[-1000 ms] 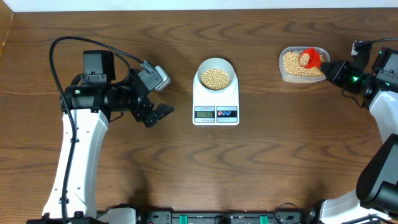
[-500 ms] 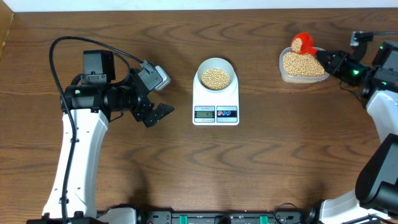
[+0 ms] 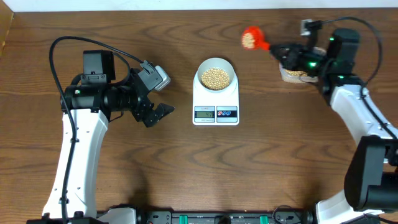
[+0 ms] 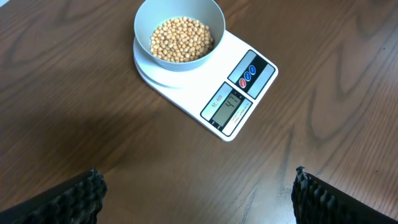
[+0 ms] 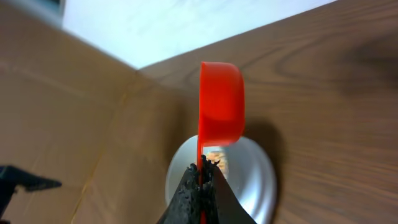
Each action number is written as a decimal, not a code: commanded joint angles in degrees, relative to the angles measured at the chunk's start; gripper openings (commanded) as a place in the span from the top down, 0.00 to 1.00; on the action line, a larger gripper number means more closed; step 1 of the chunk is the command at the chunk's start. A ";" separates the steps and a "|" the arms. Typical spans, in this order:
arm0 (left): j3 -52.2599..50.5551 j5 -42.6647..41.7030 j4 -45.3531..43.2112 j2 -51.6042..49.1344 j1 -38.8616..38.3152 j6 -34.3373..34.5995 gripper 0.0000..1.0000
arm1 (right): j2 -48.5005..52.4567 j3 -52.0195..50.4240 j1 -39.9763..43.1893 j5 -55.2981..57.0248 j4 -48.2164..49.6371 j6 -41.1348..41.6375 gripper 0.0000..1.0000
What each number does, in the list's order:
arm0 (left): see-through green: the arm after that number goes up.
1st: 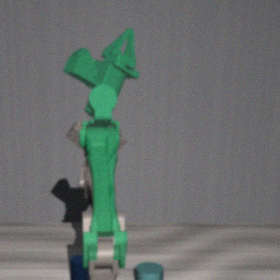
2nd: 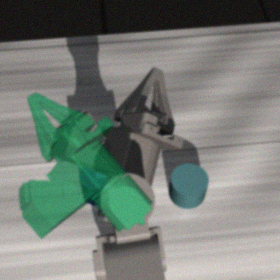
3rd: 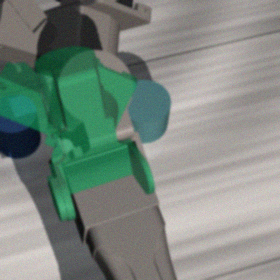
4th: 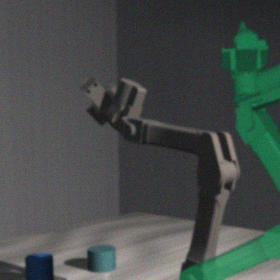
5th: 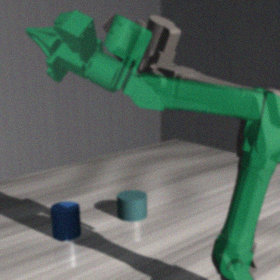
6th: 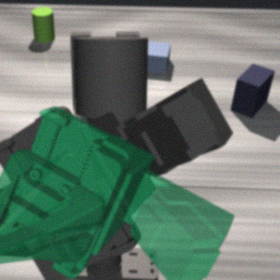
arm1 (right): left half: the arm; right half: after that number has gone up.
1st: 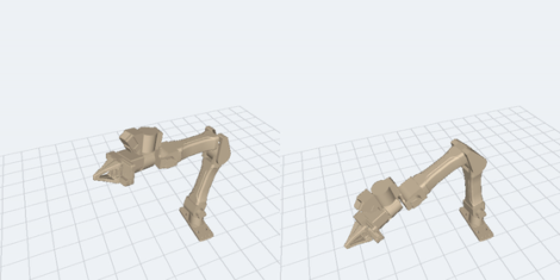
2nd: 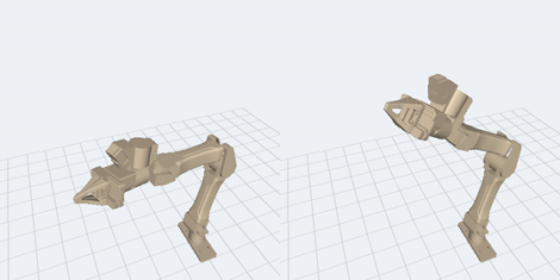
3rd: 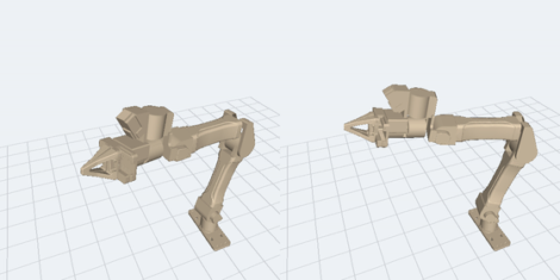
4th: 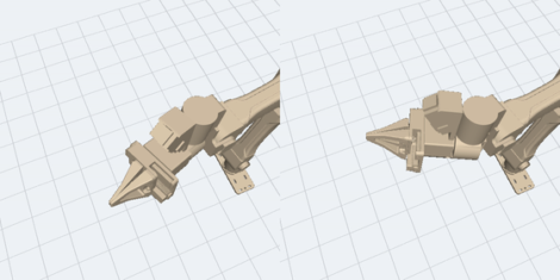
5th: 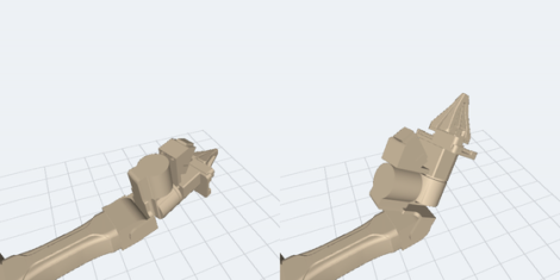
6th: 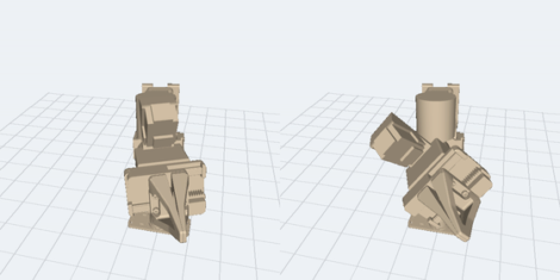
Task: Scoop item into bowl and weigh 50g on scale
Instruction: 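Lift the filled scoop and carry it over the white bowl, then tilt the red scoop with the right gripper to pour soybeans into bowl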
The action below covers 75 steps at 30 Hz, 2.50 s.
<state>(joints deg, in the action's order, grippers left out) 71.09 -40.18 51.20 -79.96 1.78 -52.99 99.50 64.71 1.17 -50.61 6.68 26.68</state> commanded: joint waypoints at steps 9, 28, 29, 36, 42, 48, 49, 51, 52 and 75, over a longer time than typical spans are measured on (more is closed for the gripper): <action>1.03 -0.52 0.17 0.57 0.02 -0.98 0.02 | 0.50 0.11 -9.77 -0.74 -2.54 -20.17 0.99; 1.03 -0.52 0.20 0.57 0.02 -0.98 0.02 | 0.50 0.11 -11.34 -0.31 -4.31 -30.64 0.99; 1.03 -0.52 0.17 0.57 0.02 -0.98 0.02 | 0.50 0.11 -11.34 -0.31 -4.31 -30.64 0.99; 1.03 -0.52 0.20 0.57 0.02 -0.98 0.02 | 0.50 0.11 -11.34 -0.31 -4.28 -30.64 0.99; 1.03 -0.52 0.20 0.57 0.02 -0.98 0.02 | 0.50 0.11 -11.34 -0.33 -4.26 -30.64 0.99; 1.03 -0.52 0.17 0.57 0.02 -0.98 0.02 | 0.72 0.11 -10.97 -0.35 -4.52 -32.72 0.99; 1.03 -0.55 0.20 0.57 0.02 -0.98 0.02 | 0.55 0.11 -10.97 -1.20 -3.89 -32.48 0.99; 1.03 -0.52 0.20 0.57 0.02 -0.98 0.02 | 0.61 0.11 -10.97 -0.22 -3.96 -32.96 0.99; 1.03 -0.52 0.17 0.57 0.02 -0.98 0.02 | 0.70 0.11 -10.91 0.07 -3.82 -32.94 0.99; 1.03 -0.52 0.17 0.57 0.02 -0.98 0.02 | 0.90 0.09 -10.91 2.21 -5.77 -33.99 0.99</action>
<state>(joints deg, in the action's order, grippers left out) 71.09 -40.18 51.20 -79.96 1.78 -52.99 99.96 64.71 -9.96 -48.07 0.73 -7.79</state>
